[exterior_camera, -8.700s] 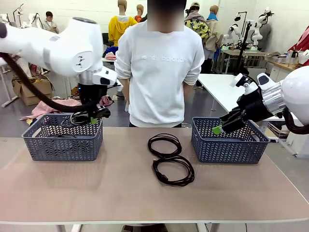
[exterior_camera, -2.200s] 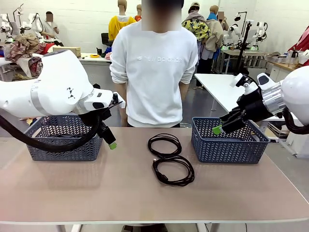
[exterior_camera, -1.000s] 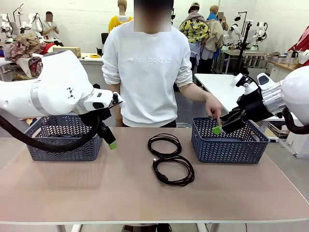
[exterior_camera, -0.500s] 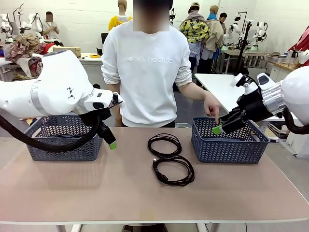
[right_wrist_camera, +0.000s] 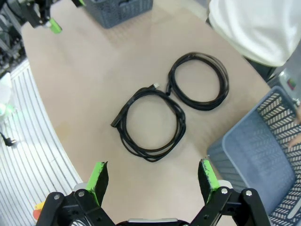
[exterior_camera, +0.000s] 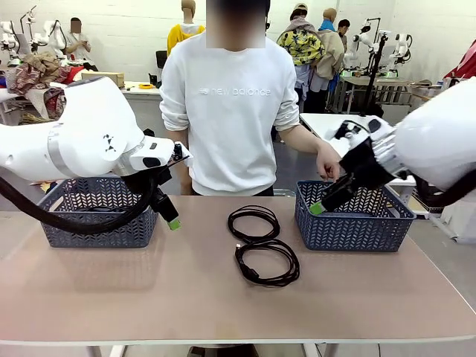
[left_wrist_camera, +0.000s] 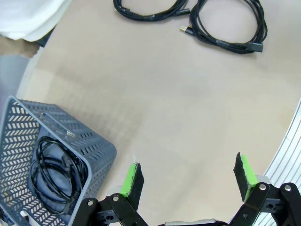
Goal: Organize the cables according to human instructions.
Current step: Pick up a bundle of cables and place it in the basket indicated by the human.
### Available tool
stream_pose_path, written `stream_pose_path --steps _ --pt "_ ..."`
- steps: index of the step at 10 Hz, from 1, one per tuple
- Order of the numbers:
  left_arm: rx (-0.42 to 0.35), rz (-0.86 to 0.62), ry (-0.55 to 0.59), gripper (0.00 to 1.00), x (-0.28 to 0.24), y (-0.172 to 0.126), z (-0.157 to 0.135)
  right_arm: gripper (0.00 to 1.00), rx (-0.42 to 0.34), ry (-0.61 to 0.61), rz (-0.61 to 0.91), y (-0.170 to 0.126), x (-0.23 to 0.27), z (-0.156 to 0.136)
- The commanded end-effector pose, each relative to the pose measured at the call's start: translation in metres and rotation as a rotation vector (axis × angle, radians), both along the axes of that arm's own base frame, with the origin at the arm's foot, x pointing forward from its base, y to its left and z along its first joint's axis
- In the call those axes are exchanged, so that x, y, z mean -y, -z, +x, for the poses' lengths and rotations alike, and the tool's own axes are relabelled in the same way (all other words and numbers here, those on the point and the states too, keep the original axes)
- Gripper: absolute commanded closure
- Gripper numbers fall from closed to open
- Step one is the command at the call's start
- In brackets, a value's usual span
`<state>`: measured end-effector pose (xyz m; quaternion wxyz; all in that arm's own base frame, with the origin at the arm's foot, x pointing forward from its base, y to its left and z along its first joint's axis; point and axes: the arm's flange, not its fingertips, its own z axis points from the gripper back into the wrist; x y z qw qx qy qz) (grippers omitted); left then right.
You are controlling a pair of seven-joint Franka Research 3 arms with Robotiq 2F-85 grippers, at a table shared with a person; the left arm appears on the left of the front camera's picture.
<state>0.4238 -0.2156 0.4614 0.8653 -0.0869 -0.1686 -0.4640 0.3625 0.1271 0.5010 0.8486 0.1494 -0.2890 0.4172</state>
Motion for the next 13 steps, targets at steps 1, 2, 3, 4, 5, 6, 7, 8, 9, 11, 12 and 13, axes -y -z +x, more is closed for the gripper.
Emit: stream_pose_path --steps 1,2,3,4,5,6,7,8,9,11,12,13 --pt "0.001 -0.002 -0.008 0.00 -0.001 -0.001 0.002 0.00 -0.081 0.072 -0.053 -0.007 -0.025 0.007" --pt "0.001 -0.002 -0.008 0.00 -0.001 -0.001 0.002 0.00 -0.115 0.085 -0.064 0.002 -0.041 0.009" --pt "0.001 -0.002 -0.008 0.00 -0.001 -0.001 0.002 0.00 -0.135 0.105 -0.083 0.014 -0.056 0.012" --pt "0.001 -0.002 -0.008 0.00 -0.001 -0.001 0.002 0.00 -0.142 0.126 -0.114 0.025 -0.071 0.015" --pt "0.001 -0.002 -0.008 0.00 -0.001 -0.001 0.002 0.00 -0.155 0.138 -0.140 0.036 -0.086 0.018" --pt "0.001 -0.002 -0.008 0.00 -0.001 -0.001 0.002 0.00 -0.156 0.156 -0.166 0.047 -0.096 0.020" --pt "0.001 -0.002 -0.008 0.00 -0.001 -0.001 0.002 0.00 -0.182 0.165 -0.173 0.057 -0.105 0.022" --pt "0.001 -0.002 -0.008 0.00 -0.001 -0.001 0.002 0.00 -0.200 0.169 -0.189 0.065 -0.111 0.024" --pt "0.001 -0.002 -0.008 0.00 -0.001 -0.001 0.002 0.00 -0.218 0.165 -0.212 0.072 -0.118 0.025" --pt "0.001 -0.002 -0.008 0.00 -0.001 -0.001 0.002 0.00 -0.237 0.155 -0.202 0.074 -0.120 0.025" --pt "0.001 -0.002 -0.008 0.00 -0.001 -0.001 0.002 0.00 -0.222 0.136 -0.194 0.082 -0.114 0.020" --pt "0.001 -0.002 -0.008 0.00 -0.001 -0.001 0.002 0.00 -0.222 0.136 -0.194 0.082 -0.114 0.020"
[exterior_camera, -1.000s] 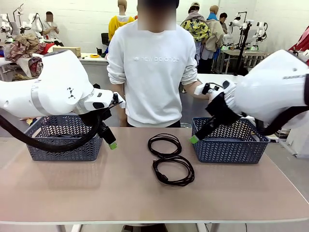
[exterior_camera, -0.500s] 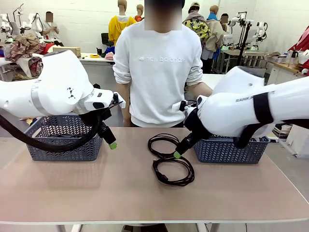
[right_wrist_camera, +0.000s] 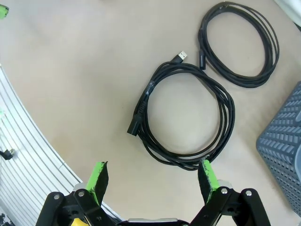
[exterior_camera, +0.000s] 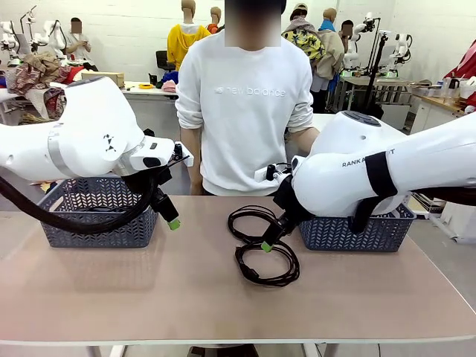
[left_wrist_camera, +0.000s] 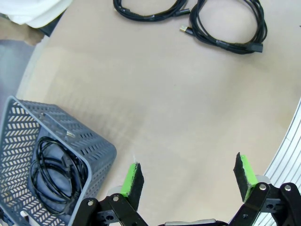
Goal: Organize the cables according to human instructions.
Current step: Pick up a bundle of cables and place it in the basket indicated by the human.
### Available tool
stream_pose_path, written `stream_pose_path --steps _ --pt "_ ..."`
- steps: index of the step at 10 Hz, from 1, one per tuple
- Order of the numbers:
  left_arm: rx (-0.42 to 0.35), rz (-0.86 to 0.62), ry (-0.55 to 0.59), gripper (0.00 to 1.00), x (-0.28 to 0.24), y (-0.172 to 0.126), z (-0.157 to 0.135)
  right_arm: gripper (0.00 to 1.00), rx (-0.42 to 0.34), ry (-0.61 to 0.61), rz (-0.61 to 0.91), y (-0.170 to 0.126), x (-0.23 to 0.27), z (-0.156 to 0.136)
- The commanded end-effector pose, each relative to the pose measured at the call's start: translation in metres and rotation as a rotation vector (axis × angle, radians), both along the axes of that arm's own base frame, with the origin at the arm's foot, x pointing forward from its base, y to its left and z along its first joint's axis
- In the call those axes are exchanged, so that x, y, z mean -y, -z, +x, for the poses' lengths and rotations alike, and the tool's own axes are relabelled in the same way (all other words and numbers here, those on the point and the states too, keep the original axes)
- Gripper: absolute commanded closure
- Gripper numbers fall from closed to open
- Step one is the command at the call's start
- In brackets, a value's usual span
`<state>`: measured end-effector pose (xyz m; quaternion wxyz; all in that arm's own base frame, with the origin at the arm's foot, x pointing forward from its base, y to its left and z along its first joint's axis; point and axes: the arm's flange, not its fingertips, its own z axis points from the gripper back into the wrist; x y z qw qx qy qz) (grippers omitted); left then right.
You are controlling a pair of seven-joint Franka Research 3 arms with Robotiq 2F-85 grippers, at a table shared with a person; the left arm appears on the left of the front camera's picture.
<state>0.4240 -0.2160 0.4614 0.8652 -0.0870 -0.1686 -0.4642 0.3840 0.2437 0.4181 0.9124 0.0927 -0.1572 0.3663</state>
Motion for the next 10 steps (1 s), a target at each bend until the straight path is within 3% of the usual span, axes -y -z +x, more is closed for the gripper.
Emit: stream_pose_path --steps 1,4,10 --pt "0.001 -0.001 -0.008 0.00 -0.001 -0.001 0.002 0.00 0.008 0.002 0.002 -0.001 0.003 -0.001" --pt "0.001 -0.001 -0.008 0.00 -0.001 -0.001 0.002 0.00 0.001 0.000 0.001 -0.001 0.000 0.000" --pt "0.001 -0.001 -0.008 0.00 -0.001 -0.001 0.002 0.00 -0.144 0.147 -0.052 0.042 -0.039 0.034"
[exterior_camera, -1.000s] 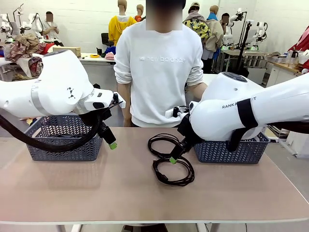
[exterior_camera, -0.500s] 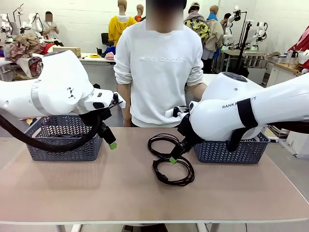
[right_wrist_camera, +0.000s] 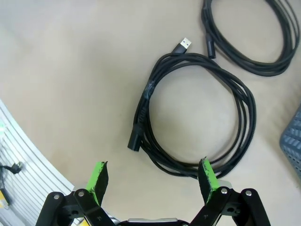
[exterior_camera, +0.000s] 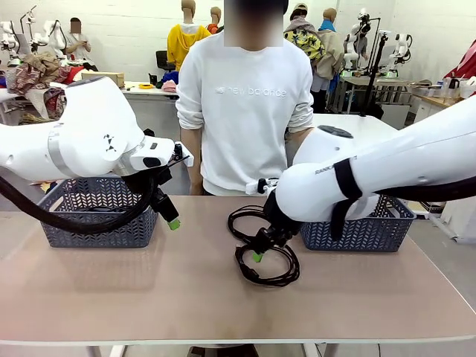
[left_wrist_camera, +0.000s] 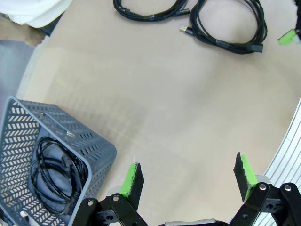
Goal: Organize the cables according to human instructions.
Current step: Pick up a bundle of cables and place it in the basket indicated by the human.
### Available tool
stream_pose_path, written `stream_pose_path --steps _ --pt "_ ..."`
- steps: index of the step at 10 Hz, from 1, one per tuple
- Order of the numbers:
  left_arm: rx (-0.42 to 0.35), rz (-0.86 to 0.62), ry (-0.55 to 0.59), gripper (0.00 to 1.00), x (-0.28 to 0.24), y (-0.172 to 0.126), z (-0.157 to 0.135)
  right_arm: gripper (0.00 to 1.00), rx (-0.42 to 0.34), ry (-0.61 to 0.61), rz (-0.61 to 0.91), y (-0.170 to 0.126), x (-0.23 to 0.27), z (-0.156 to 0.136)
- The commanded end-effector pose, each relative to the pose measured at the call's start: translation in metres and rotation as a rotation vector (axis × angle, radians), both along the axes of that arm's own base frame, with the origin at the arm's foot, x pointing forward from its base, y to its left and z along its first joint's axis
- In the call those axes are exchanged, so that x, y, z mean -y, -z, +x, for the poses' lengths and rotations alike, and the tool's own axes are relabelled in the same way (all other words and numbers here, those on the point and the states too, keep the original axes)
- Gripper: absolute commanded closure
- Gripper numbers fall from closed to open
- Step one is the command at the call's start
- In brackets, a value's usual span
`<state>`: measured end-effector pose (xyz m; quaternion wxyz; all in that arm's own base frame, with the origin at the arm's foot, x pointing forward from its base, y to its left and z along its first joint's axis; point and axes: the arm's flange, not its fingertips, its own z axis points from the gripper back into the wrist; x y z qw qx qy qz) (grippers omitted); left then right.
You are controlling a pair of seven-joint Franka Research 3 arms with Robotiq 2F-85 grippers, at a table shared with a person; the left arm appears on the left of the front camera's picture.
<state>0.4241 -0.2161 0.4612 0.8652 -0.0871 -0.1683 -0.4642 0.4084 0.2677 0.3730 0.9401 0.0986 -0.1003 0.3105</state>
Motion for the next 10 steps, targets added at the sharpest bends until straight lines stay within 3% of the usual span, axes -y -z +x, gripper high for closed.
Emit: stream_pose_path --steps 1,10 --pt "0.002 -0.002 -0.009 0.00 -0.001 -0.001 0.002 0.00 -0.027 0.047 -0.038 0.004 -0.024 0.014" --pt "0.002 -0.002 -0.009 0.00 -0.001 -0.001 0.002 0.00 -0.068 0.090 -0.160 0.041 -0.076 0.041"
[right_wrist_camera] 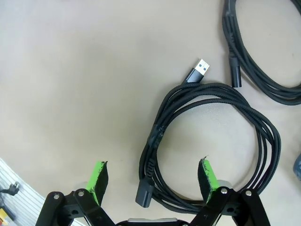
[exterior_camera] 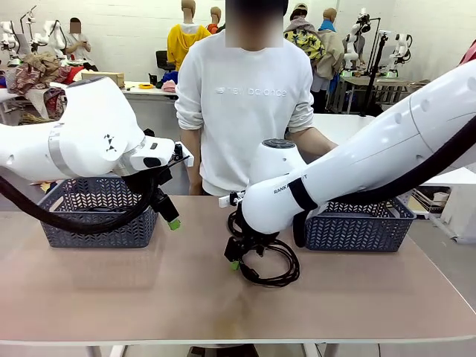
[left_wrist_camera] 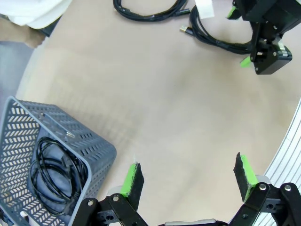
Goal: Organize the cables according to human instructions.
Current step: Pick up a bundle of cables and place it in the basket indicated by the human.
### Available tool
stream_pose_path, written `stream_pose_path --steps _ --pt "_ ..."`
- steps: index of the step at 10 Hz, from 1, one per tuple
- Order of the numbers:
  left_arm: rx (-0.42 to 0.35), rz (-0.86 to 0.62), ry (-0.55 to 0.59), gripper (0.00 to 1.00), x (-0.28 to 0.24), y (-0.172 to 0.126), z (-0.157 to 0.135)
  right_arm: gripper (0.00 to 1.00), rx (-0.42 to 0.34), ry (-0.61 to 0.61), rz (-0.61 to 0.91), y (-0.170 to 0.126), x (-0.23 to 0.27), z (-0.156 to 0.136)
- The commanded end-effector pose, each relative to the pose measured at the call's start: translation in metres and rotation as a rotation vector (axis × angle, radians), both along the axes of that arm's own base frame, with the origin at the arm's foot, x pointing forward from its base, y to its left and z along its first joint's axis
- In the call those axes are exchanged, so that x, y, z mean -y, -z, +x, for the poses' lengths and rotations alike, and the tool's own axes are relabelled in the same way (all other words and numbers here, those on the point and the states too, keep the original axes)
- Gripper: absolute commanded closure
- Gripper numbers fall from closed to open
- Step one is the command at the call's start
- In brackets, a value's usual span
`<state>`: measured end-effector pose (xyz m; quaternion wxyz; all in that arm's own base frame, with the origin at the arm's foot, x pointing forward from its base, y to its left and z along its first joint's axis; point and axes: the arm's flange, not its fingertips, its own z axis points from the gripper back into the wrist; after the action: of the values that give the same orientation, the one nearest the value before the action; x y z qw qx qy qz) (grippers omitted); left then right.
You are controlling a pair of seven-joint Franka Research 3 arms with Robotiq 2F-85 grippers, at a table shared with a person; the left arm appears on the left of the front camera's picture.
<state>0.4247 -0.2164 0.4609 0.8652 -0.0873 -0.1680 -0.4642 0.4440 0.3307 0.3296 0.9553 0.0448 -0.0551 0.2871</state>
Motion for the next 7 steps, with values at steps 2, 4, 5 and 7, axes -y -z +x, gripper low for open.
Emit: stream_pose_path --steps 2,4,5,7 --pt "0.002 -0.002 -0.009 0.00 -0.001 -0.001 0.002 0.00 -0.024 0.056 -0.042 0.002 -0.019 0.011" --pt "0.002 -0.002 -0.009 0.00 -0.001 -0.001 0.002 0.00 -0.036 0.074 -0.042 0.007 -0.023 0.015" --pt "0.002 -0.002 -0.009 0.00 -0.001 -0.001 0.002 0.00 -0.041 0.092 -0.052 0.011 -0.024 0.017" --pt "0.002 -0.002 -0.009 0.00 -0.001 -0.001 0.002 0.00 -0.038 0.104 -0.064 0.014 -0.023 0.019"
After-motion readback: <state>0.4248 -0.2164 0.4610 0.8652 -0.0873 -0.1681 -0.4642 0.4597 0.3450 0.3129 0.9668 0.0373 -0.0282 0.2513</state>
